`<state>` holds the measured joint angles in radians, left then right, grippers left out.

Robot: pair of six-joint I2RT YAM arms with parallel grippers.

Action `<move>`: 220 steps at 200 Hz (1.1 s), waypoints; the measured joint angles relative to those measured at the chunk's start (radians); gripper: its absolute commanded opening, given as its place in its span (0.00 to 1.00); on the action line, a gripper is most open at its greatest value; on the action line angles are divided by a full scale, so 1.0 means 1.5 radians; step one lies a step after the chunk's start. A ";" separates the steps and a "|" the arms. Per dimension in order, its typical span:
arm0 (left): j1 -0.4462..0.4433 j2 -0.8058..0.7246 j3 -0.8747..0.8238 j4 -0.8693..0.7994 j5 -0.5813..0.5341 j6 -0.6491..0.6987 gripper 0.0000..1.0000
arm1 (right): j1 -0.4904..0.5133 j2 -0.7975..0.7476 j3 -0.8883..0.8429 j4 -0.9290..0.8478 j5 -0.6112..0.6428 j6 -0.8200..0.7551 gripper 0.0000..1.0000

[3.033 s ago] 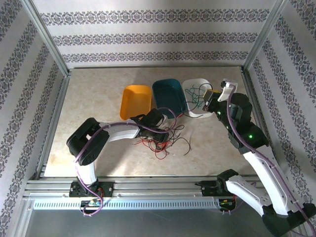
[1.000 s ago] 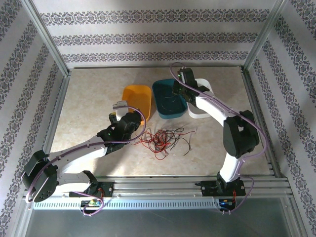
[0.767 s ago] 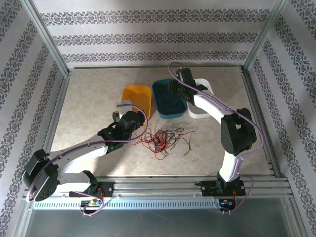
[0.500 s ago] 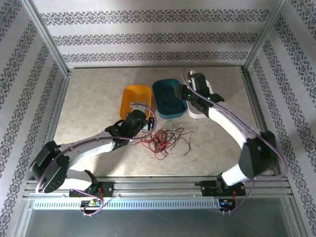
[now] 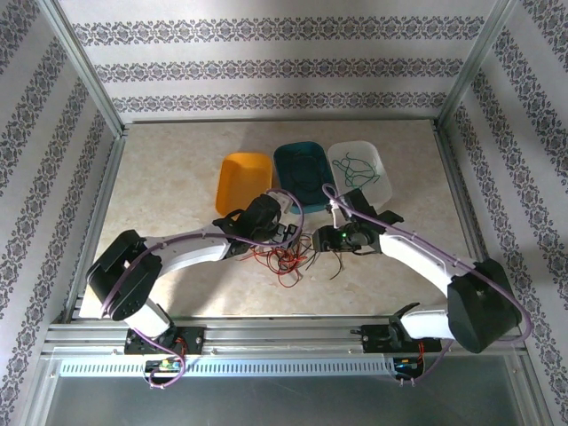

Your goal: Untangle the cables

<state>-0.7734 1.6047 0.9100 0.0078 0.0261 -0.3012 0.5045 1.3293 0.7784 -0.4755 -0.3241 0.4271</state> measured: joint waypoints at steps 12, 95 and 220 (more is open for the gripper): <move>-0.002 0.010 0.001 0.000 -0.001 0.000 0.84 | 0.011 0.023 0.000 0.003 -0.024 -0.006 0.55; -0.004 0.045 0.001 -0.006 -0.020 -0.001 0.84 | 0.040 0.135 0.041 -0.010 -0.060 -0.030 0.44; -0.008 0.094 0.024 -0.018 -0.006 0.000 0.83 | -0.014 0.090 0.041 0.015 -0.022 -0.040 0.00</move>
<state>-0.7856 1.7458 0.9463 -0.0196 0.0166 -0.3012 0.4839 1.4643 0.8394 -0.4526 -0.3565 0.3672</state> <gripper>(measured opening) 0.833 0.047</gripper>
